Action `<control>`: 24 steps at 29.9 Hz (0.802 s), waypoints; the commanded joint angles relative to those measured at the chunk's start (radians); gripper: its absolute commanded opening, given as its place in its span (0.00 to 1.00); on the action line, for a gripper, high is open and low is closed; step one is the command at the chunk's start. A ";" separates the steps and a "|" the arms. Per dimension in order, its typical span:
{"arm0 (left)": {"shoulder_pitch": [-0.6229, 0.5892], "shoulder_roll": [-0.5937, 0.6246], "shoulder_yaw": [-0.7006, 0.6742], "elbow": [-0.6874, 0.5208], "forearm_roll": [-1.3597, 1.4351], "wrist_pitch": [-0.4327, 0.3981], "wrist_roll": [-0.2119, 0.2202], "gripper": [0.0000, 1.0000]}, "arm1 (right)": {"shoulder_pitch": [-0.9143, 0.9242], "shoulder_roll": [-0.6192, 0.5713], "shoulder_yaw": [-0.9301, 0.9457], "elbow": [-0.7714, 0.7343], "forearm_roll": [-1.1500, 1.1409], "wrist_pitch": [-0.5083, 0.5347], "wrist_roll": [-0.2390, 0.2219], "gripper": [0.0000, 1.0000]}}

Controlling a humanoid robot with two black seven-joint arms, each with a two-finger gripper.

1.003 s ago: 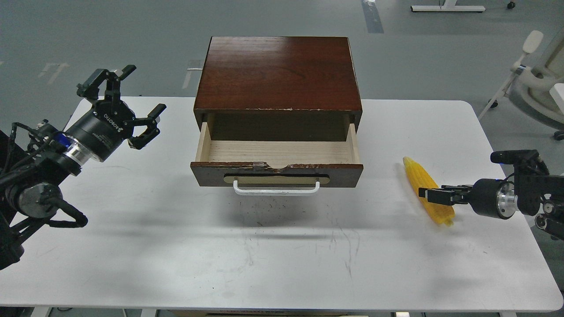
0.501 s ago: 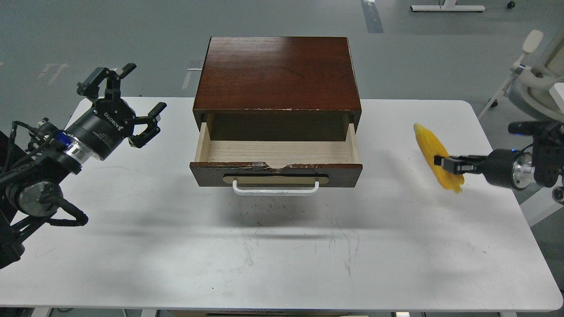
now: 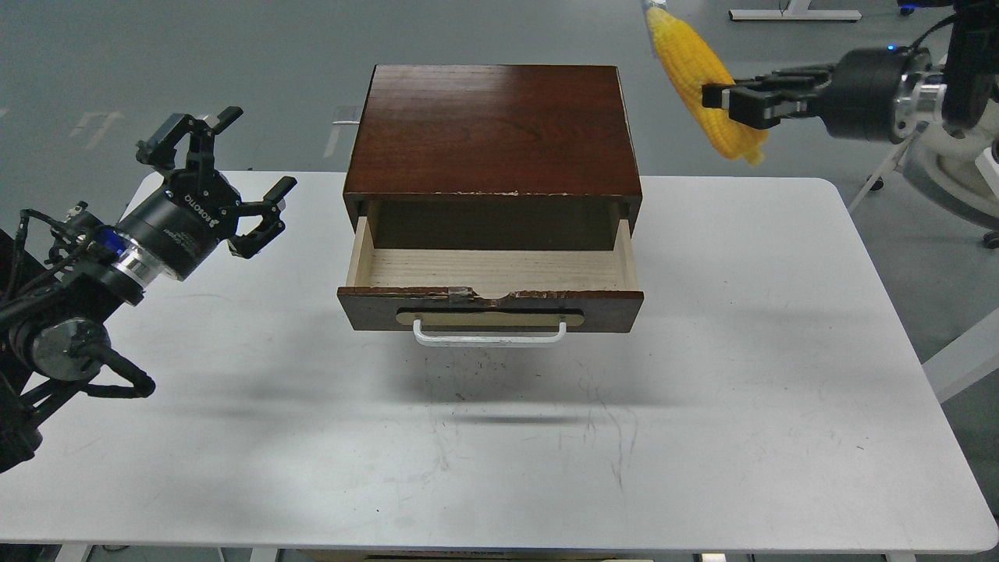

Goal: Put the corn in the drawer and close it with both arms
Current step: 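Lift the corn cob with the right gripper and carry it over the drawer, then lower the corn cob into the open drawer and open the right gripper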

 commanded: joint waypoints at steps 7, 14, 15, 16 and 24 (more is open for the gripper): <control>0.000 0.018 0.000 -0.004 0.000 0.000 0.000 1.00 | 0.208 0.403 -0.218 0.007 -0.045 -0.072 0.000 0.05; 0.000 0.021 0.000 -0.004 0.000 0.000 0.000 1.00 | 0.217 0.523 -0.347 -0.002 -0.156 -0.237 0.000 0.05; 0.000 0.020 0.000 -0.004 0.002 0.000 0.000 1.00 | 0.217 0.532 -0.367 -0.002 -0.162 -0.260 0.000 0.05; 0.000 0.020 0.000 -0.004 0.000 0.000 0.000 1.00 | 0.217 0.536 -0.378 -0.002 -0.167 -0.270 0.000 0.04; 0.000 0.020 0.001 -0.004 0.002 0.000 0.000 1.00 | 0.174 0.596 -0.468 -0.045 -0.171 -0.363 0.000 0.04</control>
